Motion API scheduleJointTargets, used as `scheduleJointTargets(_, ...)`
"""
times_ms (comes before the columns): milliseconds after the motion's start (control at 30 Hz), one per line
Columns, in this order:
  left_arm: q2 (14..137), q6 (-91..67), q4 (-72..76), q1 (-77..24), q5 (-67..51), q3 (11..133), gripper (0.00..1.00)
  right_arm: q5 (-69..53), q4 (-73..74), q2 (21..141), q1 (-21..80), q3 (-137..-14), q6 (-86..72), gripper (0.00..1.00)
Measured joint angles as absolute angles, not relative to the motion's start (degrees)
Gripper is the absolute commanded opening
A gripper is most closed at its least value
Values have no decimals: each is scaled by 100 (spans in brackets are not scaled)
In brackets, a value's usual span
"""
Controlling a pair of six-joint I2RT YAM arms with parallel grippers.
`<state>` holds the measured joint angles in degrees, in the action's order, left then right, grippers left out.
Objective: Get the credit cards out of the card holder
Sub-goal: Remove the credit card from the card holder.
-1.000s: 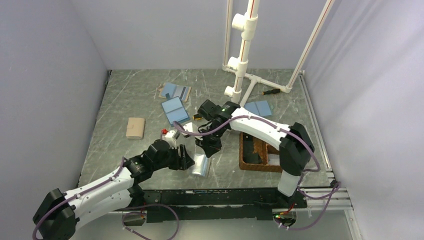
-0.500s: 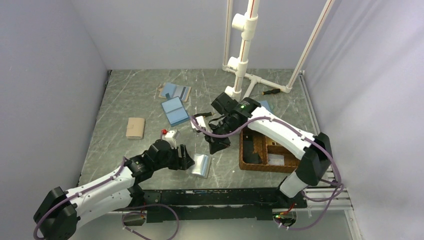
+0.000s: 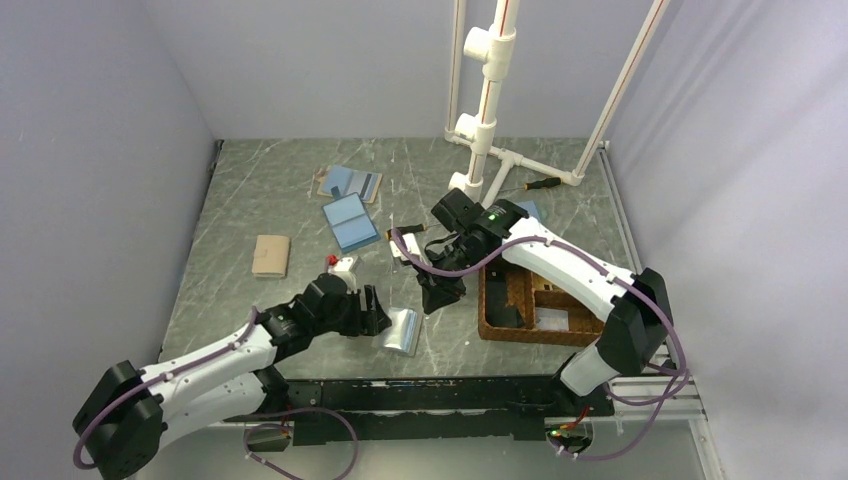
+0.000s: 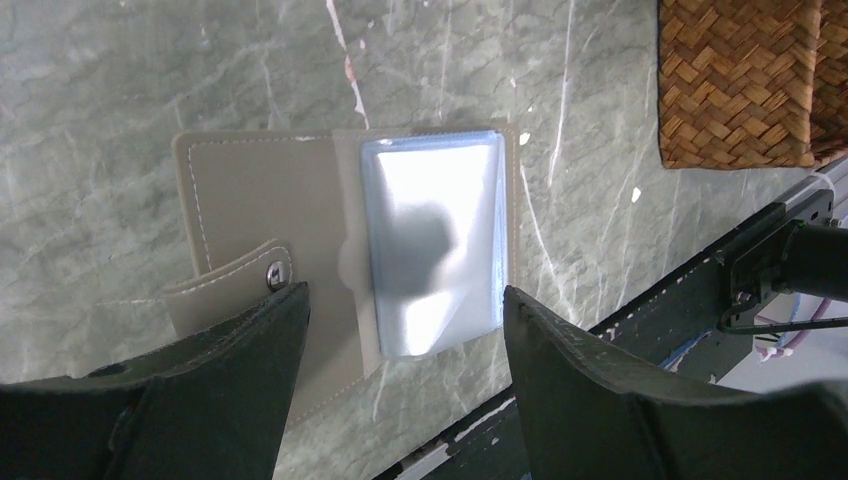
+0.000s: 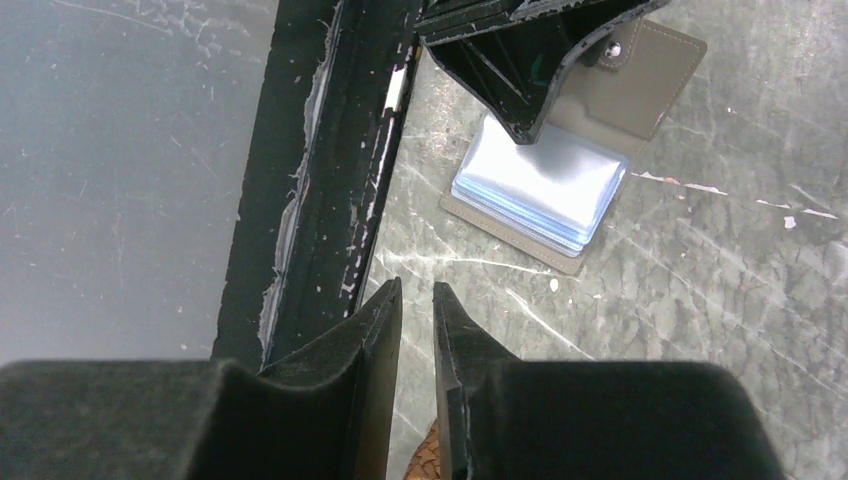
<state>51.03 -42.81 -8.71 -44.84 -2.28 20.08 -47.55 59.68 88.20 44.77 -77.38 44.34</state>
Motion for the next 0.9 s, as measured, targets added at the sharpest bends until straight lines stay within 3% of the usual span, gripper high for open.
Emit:
scheduleJointTargets(367, 6088, -4447, -1144, -5151, 169, 2707, 86, -4698, 5765, 8820, 4477, -7706, 4344, 22)
scheduleJointTargets(567, 6751, -4834, -1747, -5760, 1007, 3533, 85, -4676, 5732, 8873, 4477, -7703, 4329, 22)
scheduleJointTargets(900, 8228, -5360, -2703, -5946, 1682, 4377, 82, -4648, 5690, 8888, 4477, -7658, 4329, 22)
